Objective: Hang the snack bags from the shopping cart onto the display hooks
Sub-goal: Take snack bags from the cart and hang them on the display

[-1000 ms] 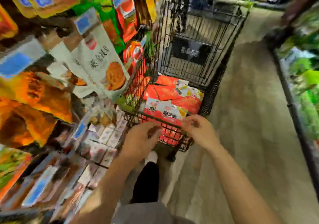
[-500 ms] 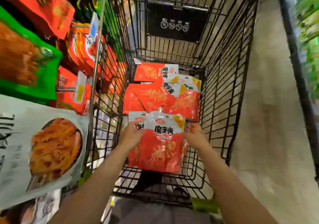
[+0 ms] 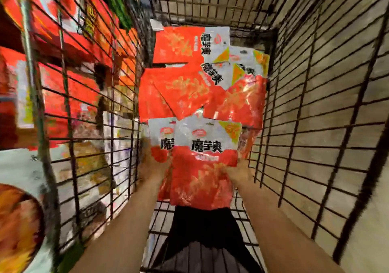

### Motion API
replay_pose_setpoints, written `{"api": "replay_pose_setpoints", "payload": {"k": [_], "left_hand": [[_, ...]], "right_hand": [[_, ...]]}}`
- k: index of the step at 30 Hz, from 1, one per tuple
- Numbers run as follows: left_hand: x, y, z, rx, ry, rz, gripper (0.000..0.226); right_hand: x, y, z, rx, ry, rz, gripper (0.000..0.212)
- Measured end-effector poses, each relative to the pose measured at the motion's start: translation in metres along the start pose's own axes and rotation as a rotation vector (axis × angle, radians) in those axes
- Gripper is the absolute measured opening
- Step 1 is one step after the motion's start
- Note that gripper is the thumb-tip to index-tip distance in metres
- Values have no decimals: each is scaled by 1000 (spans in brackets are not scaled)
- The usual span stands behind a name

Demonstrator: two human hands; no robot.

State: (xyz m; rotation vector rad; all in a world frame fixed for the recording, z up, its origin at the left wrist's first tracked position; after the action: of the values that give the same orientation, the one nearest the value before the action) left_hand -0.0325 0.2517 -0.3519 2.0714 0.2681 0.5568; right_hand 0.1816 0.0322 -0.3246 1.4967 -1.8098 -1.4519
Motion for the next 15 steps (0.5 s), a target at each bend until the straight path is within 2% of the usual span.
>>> {"api": "replay_pose_setpoints", "payload": {"k": [1, 4, 5, 8, 10, 12, 15], "left_hand": [[5, 9, 1, 8, 7, -7, 78], [26, 31, -7, 195, -10, 282, 95], [28, 36, -5, 215, -32, 312, 96], [28, 46, 0, 145, 3, 280, 98], [28, 45, 2, 85, 79, 279, 94], [27, 44, -5, 102, 77, 268, 85], [18, 38, -16, 116, 93, 215, 69]], "right_hand": [[3, -3, 2, 24, 8, 8, 60], [5, 5, 6, 73, 86, 1, 79], [3, 10, 9, 85, 88, -27, 84], [-16, 26, 16, 93, 165, -152, 98], [-22, 34, 34, 27, 208, -136, 97], [-29, 46, 57, -63, 281, -125, 94], [-38, 54, 77, -164, 333, -124, 106]]}}
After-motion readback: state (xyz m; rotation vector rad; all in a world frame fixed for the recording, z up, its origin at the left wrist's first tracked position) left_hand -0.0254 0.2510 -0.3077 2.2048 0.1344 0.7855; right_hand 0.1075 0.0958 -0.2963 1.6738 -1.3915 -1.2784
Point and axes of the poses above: each hand's wrist, its own y-axis away from the middle knuckle, its own z-axis out of the palm, x = y × z, the point moved 8 cm from there along -y, towards the middle knuckle, and after that the axes turned 1 degree about -x, right-handed, at the moved point
